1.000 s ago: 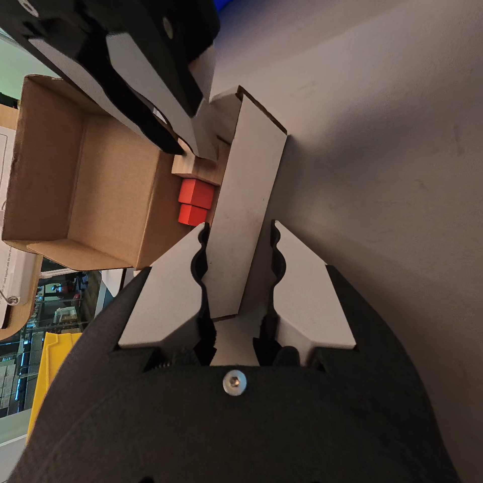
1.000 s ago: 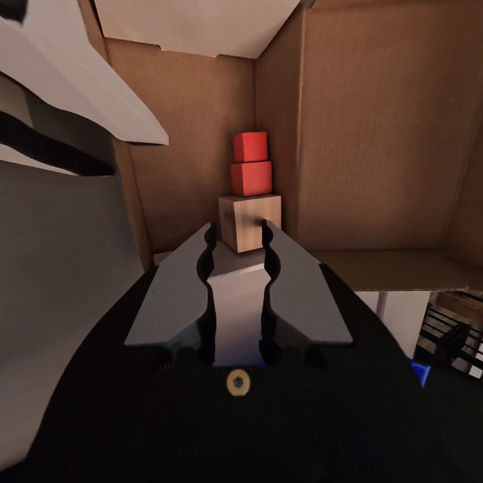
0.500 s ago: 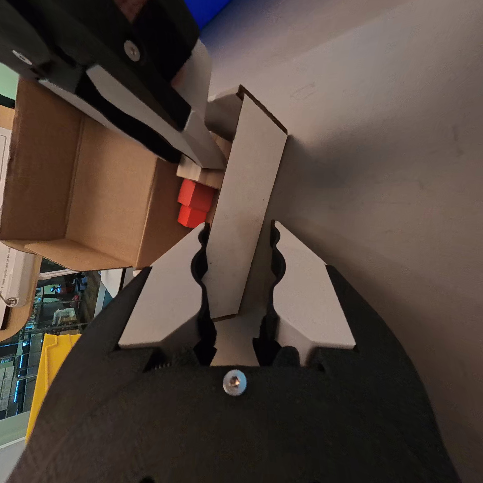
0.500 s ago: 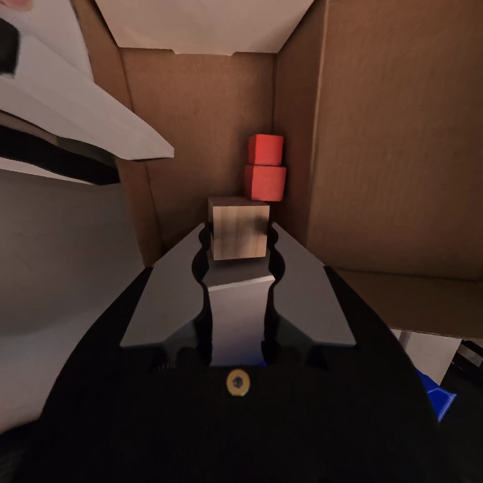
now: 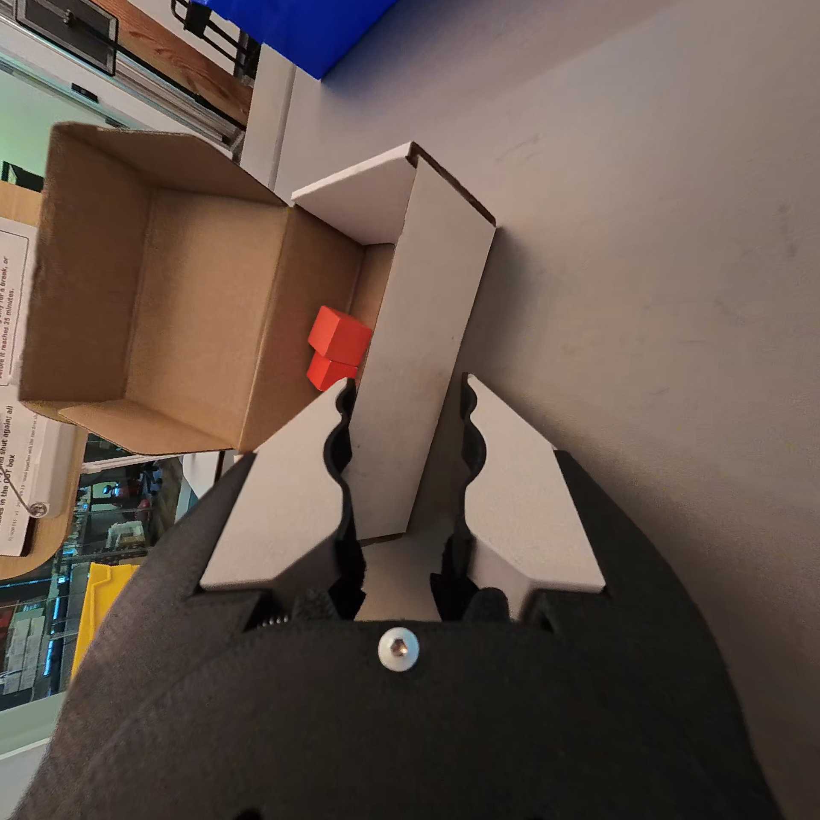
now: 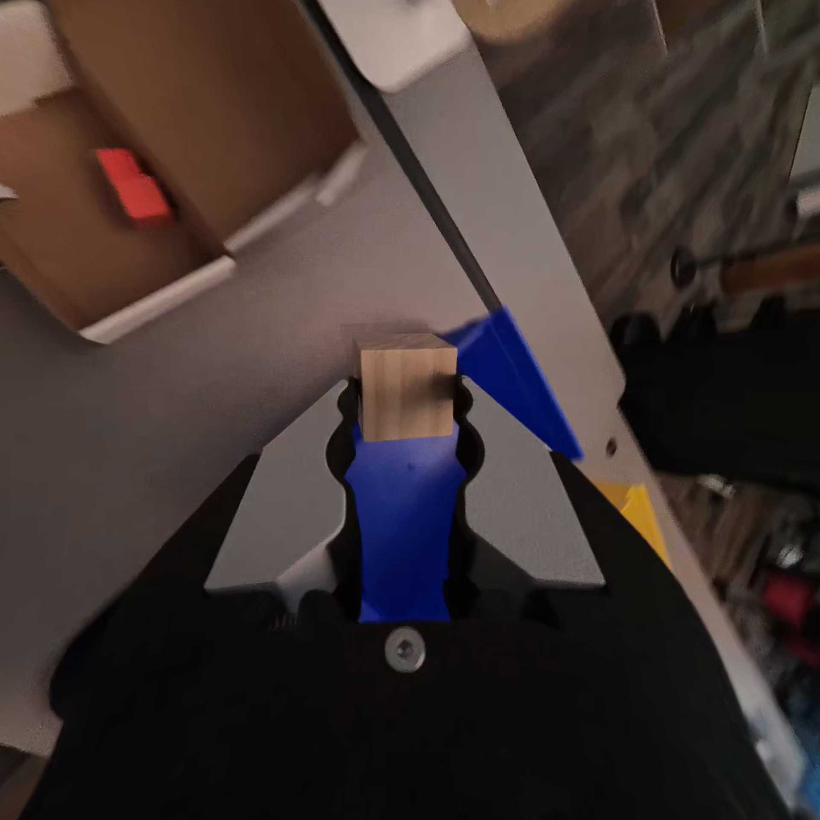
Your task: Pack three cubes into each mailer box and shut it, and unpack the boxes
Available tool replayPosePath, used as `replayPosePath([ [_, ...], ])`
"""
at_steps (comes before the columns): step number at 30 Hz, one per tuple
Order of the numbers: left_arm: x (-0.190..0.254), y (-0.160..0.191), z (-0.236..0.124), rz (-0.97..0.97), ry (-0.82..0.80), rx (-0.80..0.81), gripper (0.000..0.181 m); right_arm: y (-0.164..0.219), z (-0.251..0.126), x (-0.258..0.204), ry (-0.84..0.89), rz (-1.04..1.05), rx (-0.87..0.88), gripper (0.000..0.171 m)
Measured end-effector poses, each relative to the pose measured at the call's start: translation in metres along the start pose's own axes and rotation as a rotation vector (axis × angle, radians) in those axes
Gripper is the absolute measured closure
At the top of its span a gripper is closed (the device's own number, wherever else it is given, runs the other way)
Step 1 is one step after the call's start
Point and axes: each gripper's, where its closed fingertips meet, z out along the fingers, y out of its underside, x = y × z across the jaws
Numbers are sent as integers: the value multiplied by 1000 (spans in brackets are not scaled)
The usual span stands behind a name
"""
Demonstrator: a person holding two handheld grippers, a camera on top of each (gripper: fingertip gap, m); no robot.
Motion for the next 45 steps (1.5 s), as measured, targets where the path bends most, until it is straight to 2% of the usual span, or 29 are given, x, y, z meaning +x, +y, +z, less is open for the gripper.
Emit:
replayPosePath([
  [4, -1, -1, -1, 21, -22, 2, 131, 60, -6, 28, -21, 198, -29, 128],
  [10, -3, -4, -4, 39, -48, 12, 124, 110, -11, 32, -7, 297, -68, 128],
  [16, -10, -12, -11, 55, -106, 49, 117, 202, 37, 26, -53, 571, -364, 129],
  [20, -8, -20, -16, 96, -137, 75, 117, 237, 70, 17, -18, 661, -485, 129],
  [29, -6, -20, -16, 115, -136, 72, 117, 260, 103, 13, 6, 790, -547, 128],
  [36, -4, -19, -15, 124, -129, 66, 117, 271, 104, 11, 18, 796, -573, 127],
  [38, -5, -19, -15, 123, -131, 65, 117, 271, 95, 17, 67, 775, -583, 121],
  [40, -4, -18, -15, 122, -128, 61, 118, 257, 81, 29, 140, 753, -533, 106],
  [42, -2, -16, -13, 124, -119, 50, 118, 229, 62, 43, 237, 687, -440, 105],
  [44, -1, -14, -11, 123, -107, 37, 119, 178, 41, 51, 331, 572, -281, 106],
  [45, 0, -13, -10, 121, -101, 31, 120, 140, 35, 46, 326, 484, -158, 107],
])
